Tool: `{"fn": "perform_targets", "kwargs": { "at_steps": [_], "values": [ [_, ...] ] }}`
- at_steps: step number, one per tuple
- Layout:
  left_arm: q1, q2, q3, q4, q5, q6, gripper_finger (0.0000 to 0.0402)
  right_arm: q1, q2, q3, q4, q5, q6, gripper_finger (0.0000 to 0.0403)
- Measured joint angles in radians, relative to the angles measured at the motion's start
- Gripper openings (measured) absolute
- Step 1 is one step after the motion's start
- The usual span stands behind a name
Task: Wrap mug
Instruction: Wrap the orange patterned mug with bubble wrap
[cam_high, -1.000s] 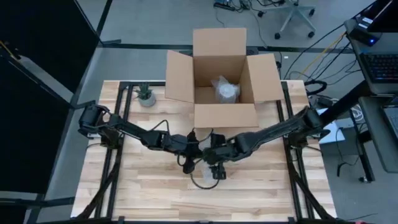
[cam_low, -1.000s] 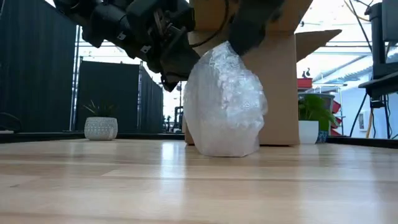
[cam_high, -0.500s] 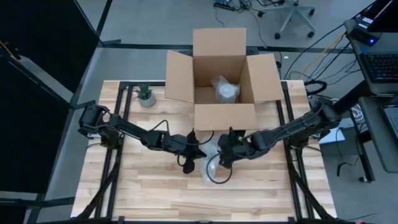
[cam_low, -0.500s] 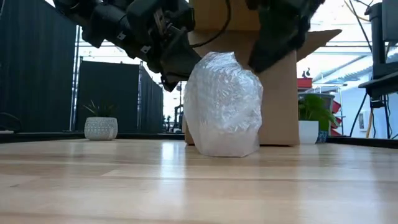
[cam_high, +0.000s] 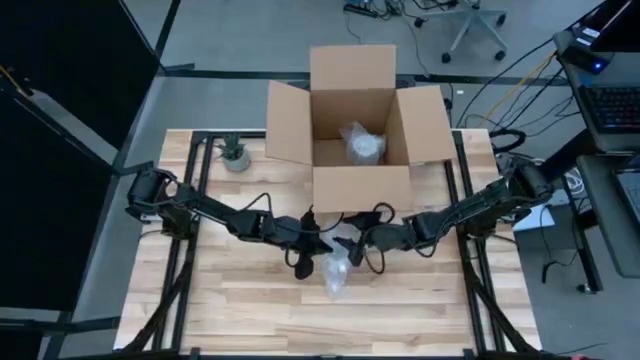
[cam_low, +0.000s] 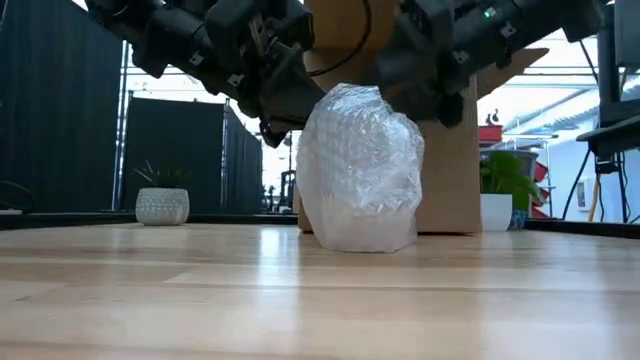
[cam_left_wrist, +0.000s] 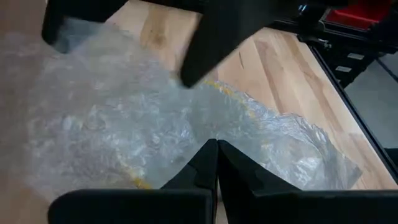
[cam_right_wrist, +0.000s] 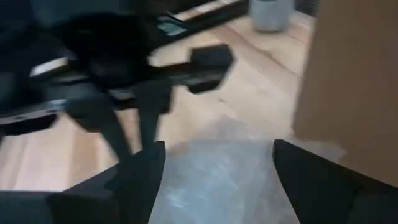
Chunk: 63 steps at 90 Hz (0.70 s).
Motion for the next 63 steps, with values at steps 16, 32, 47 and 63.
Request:
{"fn": "perform_targets", "kwargs": {
  "at_steps": [16,32,47,63],
  "values": [
    [0.000,0.000,0.000,0.000,0.000,0.000,0.0000,-0.003,0.000,-0.001,0.038,-0.045,-0.012,0.0283],
    [0.000,0.000,0.000,0.000,0.000,0.000,0.0000,0.003,0.022,0.014,0.044,-0.054,-0.091,0.0283],
    [0.000,0.000,0.000,0.001,0.000,0.000,0.0000,-0.028,0.067,0.066,-0.107,-0.051,-0.087,0.0283],
    [0.000,0.000,-0.001,-0.001,0.002,0.000,0.0000,-0.023,0.145,0.252,-0.312,-0.044,-0.239,0.0283]
  ]
}}
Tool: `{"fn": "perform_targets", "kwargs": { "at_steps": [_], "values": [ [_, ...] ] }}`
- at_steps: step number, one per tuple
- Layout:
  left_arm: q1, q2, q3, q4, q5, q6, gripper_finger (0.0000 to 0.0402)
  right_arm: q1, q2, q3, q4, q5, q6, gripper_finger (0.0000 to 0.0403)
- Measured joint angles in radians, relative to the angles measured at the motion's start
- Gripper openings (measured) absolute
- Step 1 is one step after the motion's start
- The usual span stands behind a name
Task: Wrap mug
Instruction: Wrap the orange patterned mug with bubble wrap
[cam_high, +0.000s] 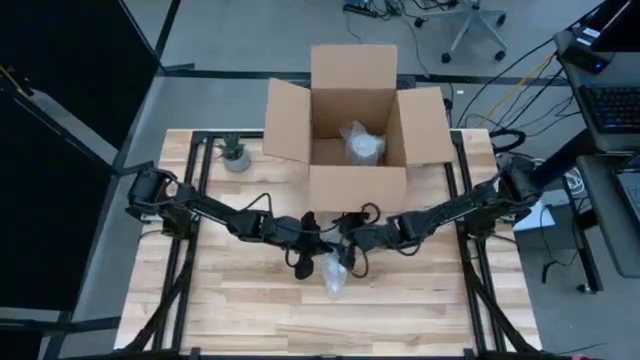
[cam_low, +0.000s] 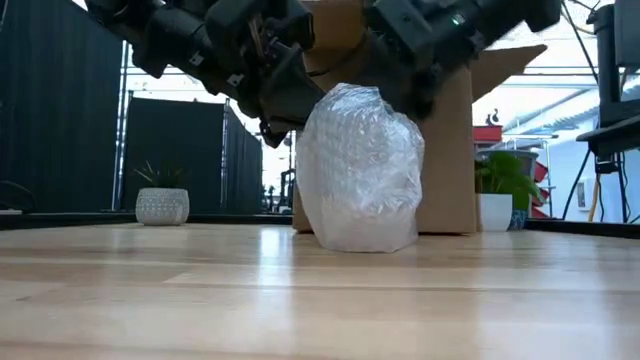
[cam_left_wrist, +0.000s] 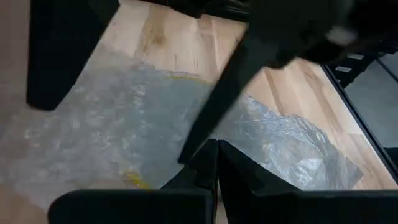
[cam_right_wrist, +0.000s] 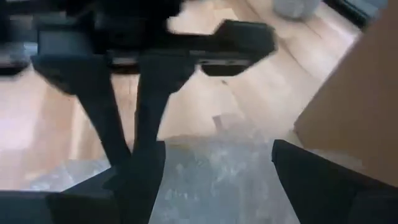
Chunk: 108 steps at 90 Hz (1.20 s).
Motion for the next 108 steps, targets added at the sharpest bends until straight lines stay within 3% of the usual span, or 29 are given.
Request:
{"fn": "perform_targets", "kwargs": {
  "at_steps": [16,39,64,76,89,100,108],
  "values": [
    [-0.002,0.000,0.000,-0.006,0.006,0.005,0.0000,0.003,0.041,0.141,-0.202,-0.041,-0.021,0.0283],
    [0.001,0.000,0.000,-0.006,-0.002,0.005,0.0000,0.058,0.007,0.184,-0.386,-0.034,0.120,0.0283],
    [0.001,0.001,0.000,-0.006,0.008,0.005,0.0000,0.163,-0.109,0.073,-0.506,0.208,0.344,0.0283],
    [0.000,0.005,-0.002,-0.030,0.013,0.001,0.0000,0.177,-0.168,-0.082,-0.428,0.257,0.487,0.0283],
    [0.001,0.010,-0.006,-0.051,0.012,0.001,0.0000,0.166,-0.197,-0.263,-0.129,0.255,0.564,0.0283],
    [0.001,0.006,-0.003,-0.049,0.012,0.002,0.0000,0.160,-0.202,-0.324,0.069,0.254,0.528,0.0283],
    [0.001,0.007,-0.003,-0.048,0.012,0.002,0.0000,0.151,-0.202,-0.326,0.081,0.253,0.515,0.0283]
  ]
}}
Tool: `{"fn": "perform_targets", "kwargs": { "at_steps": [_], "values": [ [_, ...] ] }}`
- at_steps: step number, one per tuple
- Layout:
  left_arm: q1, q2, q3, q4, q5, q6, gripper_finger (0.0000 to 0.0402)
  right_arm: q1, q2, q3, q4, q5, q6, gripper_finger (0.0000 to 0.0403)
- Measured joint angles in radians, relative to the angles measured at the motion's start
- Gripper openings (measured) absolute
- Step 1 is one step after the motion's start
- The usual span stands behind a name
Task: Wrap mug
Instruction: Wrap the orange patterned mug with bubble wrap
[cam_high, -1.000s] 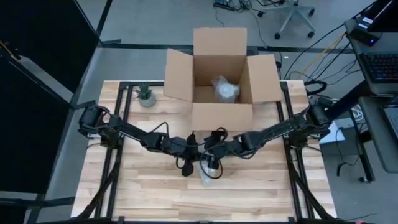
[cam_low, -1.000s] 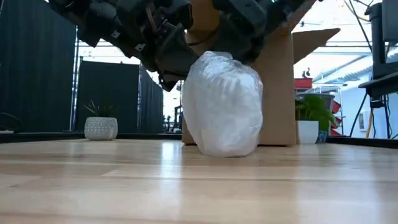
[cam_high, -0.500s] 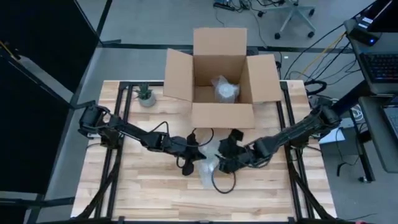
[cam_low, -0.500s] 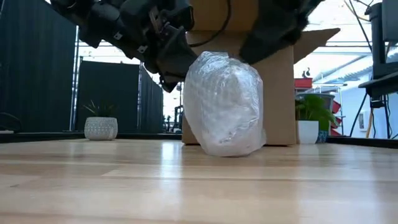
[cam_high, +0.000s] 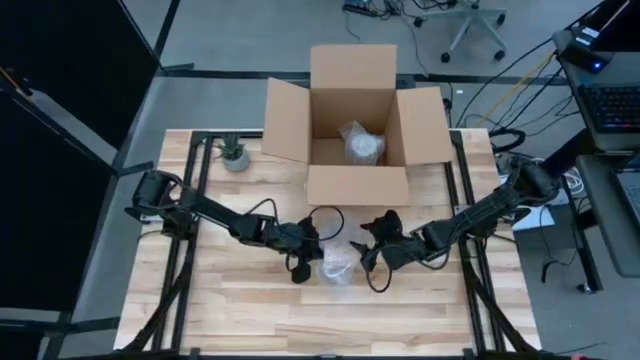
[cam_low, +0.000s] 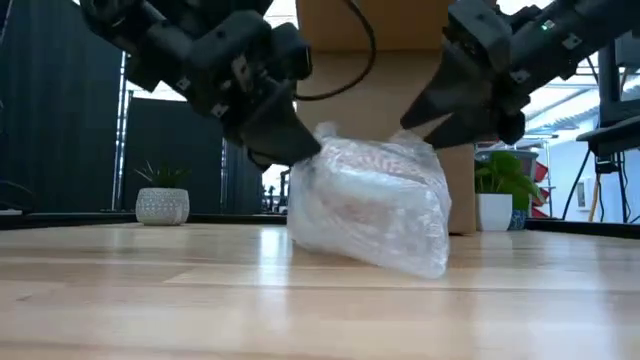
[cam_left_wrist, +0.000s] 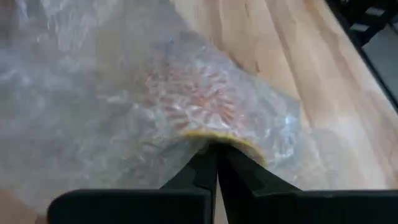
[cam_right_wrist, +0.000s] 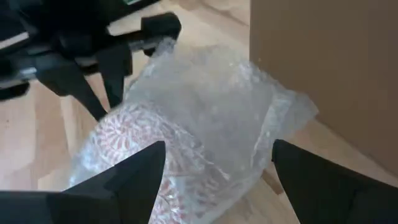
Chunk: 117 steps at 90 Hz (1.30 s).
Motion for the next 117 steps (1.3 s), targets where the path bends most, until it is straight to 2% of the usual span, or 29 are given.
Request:
{"fn": "perform_targets", "kwargs": {
  "at_steps": [34,58,71,91,103,117],
  "values": [
    [0.001,-0.002,0.002,0.012,-0.010,0.006,0.0000,-0.023,0.014,0.000,-0.012,-0.041,-0.022,0.0283],
    [0.007,-0.002,0.003,0.013,-0.019,0.006,0.0000,-0.018,0.050,0.000,-0.028,-0.239,-0.056,0.0283],
    [0.014,-0.003,0.003,0.014,-0.020,0.005,0.0000,-0.018,0.056,0.000,-0.031,-0.260,-0.107,0.0283],
    [0.014,-0.003,0.003,0.043,-0.010,-0.001,0.0000,-0.010,0.153,0.002,0.084,-0.262,-0.144,0.0283],
    [0.013,-0.004,0.009,0.075,0.031,-0.005,0.0000,-0.007,0.235,0.002,0.249,-0.253,-0.182,0.0283],
    [0.011,-0.005,0.079,0.069,0.088,-0.004,0.0000,-0.013,0.355,0.000,0.406,-0.270,-0.194,0.0283]
  ]
}}
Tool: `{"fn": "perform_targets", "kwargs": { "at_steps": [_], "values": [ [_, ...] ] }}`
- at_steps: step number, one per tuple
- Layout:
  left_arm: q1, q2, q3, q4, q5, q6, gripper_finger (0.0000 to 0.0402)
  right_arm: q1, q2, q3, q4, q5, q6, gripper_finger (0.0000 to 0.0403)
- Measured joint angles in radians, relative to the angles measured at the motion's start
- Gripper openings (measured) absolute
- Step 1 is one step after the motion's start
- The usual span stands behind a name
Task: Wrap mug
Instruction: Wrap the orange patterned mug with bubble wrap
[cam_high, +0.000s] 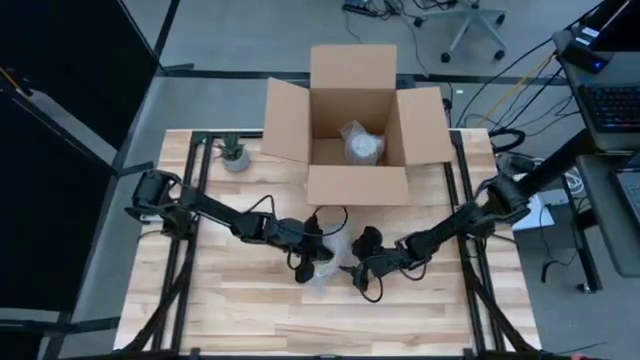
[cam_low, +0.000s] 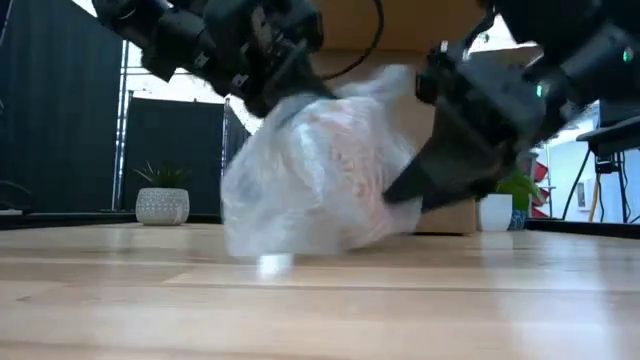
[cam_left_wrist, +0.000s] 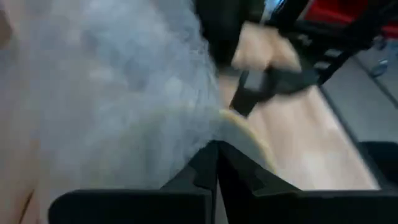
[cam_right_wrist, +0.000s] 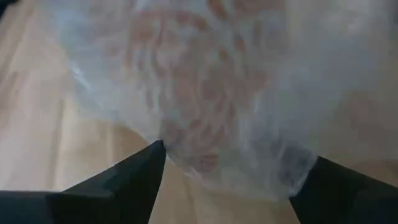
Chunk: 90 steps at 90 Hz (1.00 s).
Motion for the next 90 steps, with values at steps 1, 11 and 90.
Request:
{"fn": "perform_targets", "kwargs": {
  "at_steps": [1,11,90],
  "values": [
    [0.000,0.000,0.007,-0.002,0.005,0.000,0.0000,-0.001,0.007,0.001,0.008,-0.001,0.001,0.0283],
    [0.002,-0.002,0.047,-0.054,0.034,0.001,0.0000,-0.006,0.061,0.025,0.034,-0.025,0.024,0.0283],
    [0.002,-0.012,0.062,-0.172,0.016,0.000,0.0000,-0.050,-0.463,0.038,-0.702,0.171,0.226,0.0283]
  ]
}}
